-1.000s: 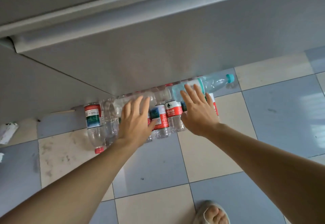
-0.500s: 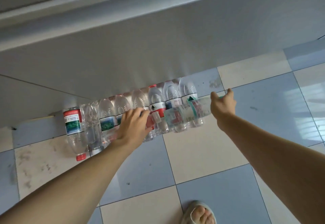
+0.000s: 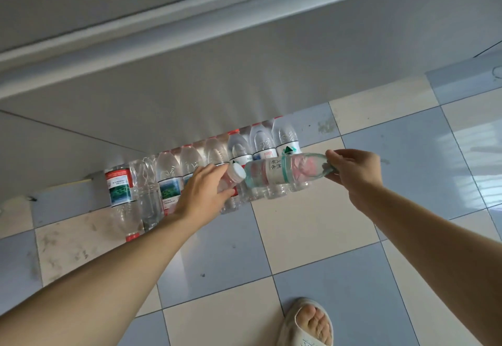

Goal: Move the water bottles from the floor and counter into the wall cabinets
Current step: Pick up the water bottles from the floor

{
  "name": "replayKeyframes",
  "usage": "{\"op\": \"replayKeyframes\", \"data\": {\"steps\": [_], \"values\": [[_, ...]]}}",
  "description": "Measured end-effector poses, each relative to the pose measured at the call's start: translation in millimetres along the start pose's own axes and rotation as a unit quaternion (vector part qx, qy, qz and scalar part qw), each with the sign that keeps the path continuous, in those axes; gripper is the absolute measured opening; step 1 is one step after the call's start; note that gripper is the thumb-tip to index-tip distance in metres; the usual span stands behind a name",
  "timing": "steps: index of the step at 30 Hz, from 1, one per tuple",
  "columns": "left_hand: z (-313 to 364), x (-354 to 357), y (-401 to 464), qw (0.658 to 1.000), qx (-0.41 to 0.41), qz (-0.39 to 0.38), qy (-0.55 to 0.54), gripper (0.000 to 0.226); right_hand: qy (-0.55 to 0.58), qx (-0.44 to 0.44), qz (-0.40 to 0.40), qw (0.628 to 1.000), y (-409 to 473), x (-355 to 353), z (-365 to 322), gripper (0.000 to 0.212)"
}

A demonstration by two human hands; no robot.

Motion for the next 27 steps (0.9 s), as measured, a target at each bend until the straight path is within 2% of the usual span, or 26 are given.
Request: {"op": "replayKeyframes", "data": {"steps": [2,5,8,10,15,22,25,27], "values": [[1,-8,-8,0.999,0.000,0.004,-0.049,0.041,-0.078,-0.078,-0.024,0.994,-17,-1,-16,0.013],[-2,-21,-27,0.992,-0.028,0.009,-0.120,0.034,-0.180,-0.167,-0.049,0.968,-46,5,-38,0.007],[-13,-29,-56,0.986,-0.070,0.015,-0.150,0.032,-0.287,-0.260,-0.101,0.916,-83,24,-51,0.023],[-24,-32,-80,0.983,-0.083,0.017,-0.166,0.036,-0.332,-0.288,-0.154,0.885,-111,42,-46,0.029],[-57,-34,-135,0.984,-0.084,0.044,-0.152,0.040,-0.350,-0.340,-0.234,0.841,-172,85,2,0.033],[-86,-21,-169,0.991,-0.066,0.070,-0.098,0.044,-0.329,-0.424,-0.216,0.816,-212,119,57,0.029],[-99,-19,-177,0.991,-0.068,0.081,-0.082,0.041,-0.327,-0.422,-0.227,0.814,-219,131,66,0.045],[-106,-16,-181,0.989,-0.081,0.083,-0.091,0.042,-0.327,-0.385,-0.235,0.830,-215,133,74,0.062]]}}
Point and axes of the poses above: each hand's wrist, its own y-axis towards the middle knuckle, its own x-axis out of the palm, z = x × y, the point moved 4 cm from there along y, towards the middle knuckle, and after that the axes turned 4 degrees about y, right-handed, at the moved point
